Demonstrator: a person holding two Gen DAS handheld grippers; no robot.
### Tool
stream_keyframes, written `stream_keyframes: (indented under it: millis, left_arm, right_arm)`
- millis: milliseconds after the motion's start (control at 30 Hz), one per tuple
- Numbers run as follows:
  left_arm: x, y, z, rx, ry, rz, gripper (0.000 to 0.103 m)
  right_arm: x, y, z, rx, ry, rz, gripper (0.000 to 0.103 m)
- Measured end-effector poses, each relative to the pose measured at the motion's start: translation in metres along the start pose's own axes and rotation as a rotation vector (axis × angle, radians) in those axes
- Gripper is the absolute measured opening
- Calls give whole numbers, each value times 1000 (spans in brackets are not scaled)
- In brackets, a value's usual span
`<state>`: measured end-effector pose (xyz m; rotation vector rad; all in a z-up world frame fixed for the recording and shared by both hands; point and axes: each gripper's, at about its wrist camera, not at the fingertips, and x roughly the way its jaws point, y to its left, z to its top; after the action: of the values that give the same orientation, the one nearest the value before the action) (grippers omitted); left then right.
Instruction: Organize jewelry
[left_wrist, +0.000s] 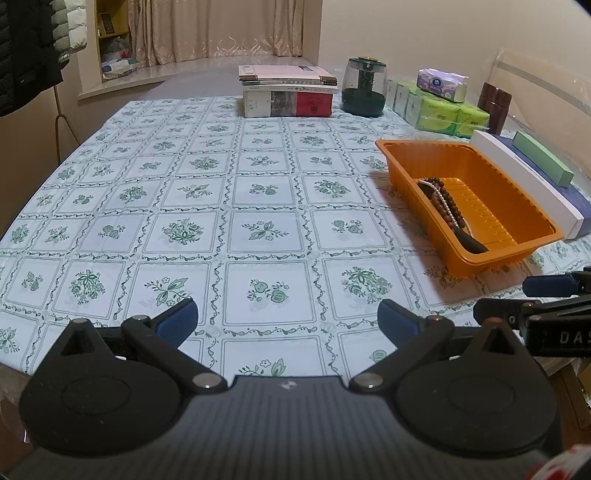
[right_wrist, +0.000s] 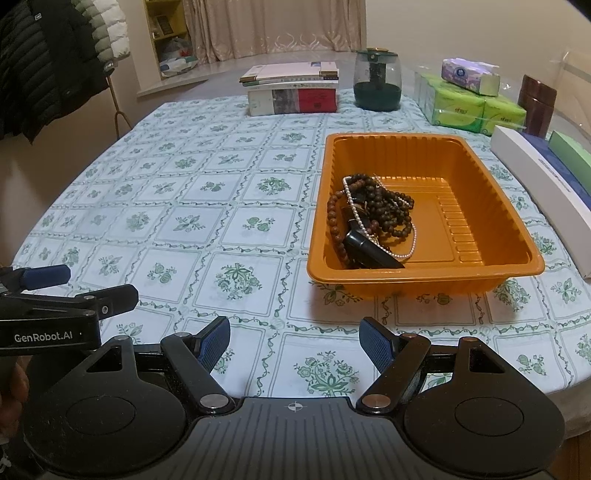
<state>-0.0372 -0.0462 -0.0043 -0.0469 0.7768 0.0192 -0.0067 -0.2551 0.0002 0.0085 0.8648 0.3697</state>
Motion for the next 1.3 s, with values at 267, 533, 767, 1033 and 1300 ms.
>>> stream_keyframes:
  millis: [267,533,767,1033,1300]
  left_arm:
    - [0,0,-1,2,1,1,103]
    - [1,0,-2,2,3,1,103]
    - [2,1,-3,3,6,-1,103]
    - [2,1,-3,3,6,0,103]
    - [3,1,-3,4,3,-3,103]
  right_arm:
    - [0,-3,1,7,-5,-3,77]
    - [0,-5,1,11,-6,-3,77]
    - [0,-5,1,12,-3,-3,77]
    - [1,-5,1,13,-2,-2,77]
    - [1,-5,0,14,-1,-2,77]
